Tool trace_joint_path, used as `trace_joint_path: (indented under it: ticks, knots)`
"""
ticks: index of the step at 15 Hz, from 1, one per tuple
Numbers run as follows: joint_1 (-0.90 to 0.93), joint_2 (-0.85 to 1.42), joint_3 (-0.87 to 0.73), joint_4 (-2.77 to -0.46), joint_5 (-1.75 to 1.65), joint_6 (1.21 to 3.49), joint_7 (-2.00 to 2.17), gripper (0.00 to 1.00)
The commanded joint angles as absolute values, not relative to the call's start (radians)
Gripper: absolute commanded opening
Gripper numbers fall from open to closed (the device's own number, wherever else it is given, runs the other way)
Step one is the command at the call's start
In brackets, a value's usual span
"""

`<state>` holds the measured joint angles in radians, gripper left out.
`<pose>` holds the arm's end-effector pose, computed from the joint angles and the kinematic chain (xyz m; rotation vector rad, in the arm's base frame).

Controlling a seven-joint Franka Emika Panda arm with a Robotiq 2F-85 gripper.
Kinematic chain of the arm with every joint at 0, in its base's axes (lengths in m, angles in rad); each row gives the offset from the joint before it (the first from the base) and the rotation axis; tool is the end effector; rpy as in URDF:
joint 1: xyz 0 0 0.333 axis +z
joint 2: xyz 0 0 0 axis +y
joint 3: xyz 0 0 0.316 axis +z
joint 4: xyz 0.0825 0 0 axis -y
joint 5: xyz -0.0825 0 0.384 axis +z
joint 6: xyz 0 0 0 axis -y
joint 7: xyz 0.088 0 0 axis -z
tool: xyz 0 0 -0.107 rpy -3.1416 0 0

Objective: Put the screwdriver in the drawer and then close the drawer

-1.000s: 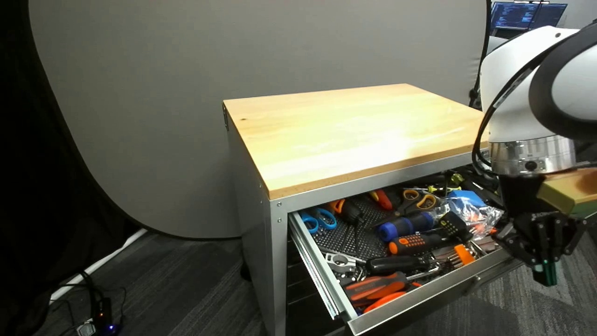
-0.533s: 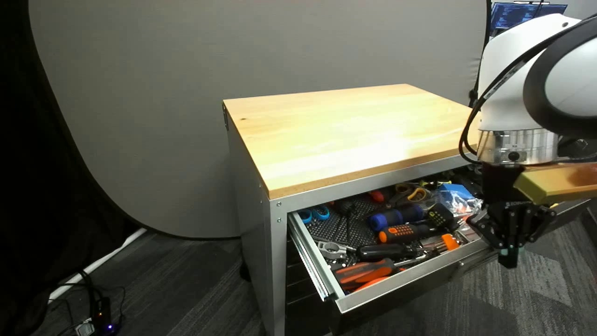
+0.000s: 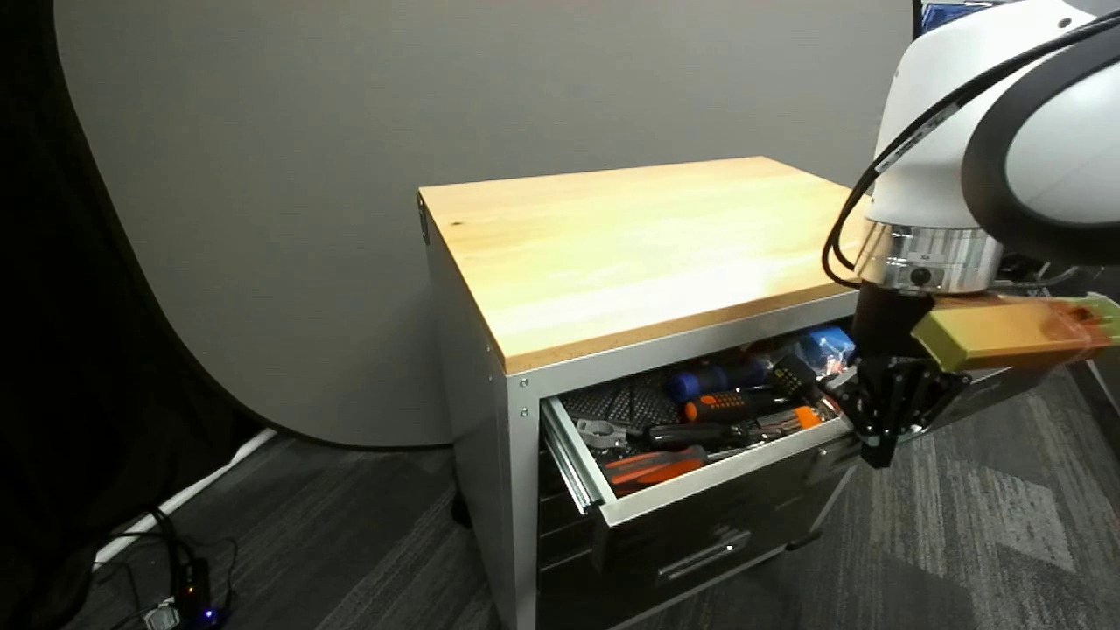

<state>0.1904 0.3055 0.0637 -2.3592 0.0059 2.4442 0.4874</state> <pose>0.4699 0.1235 0.1829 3.0438 -0.3656 -0.3281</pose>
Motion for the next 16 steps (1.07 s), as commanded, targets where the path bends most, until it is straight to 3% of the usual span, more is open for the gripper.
trace_joint_path:
  ticks: [1,16]
  knots:
    - [0.236,0.343,0.056,-2.313,-0.031,2.547,0.528,0.06]
    - [0.43,0.5,-0.001,-2.139,-0.153,2.738,0.584,0.06]
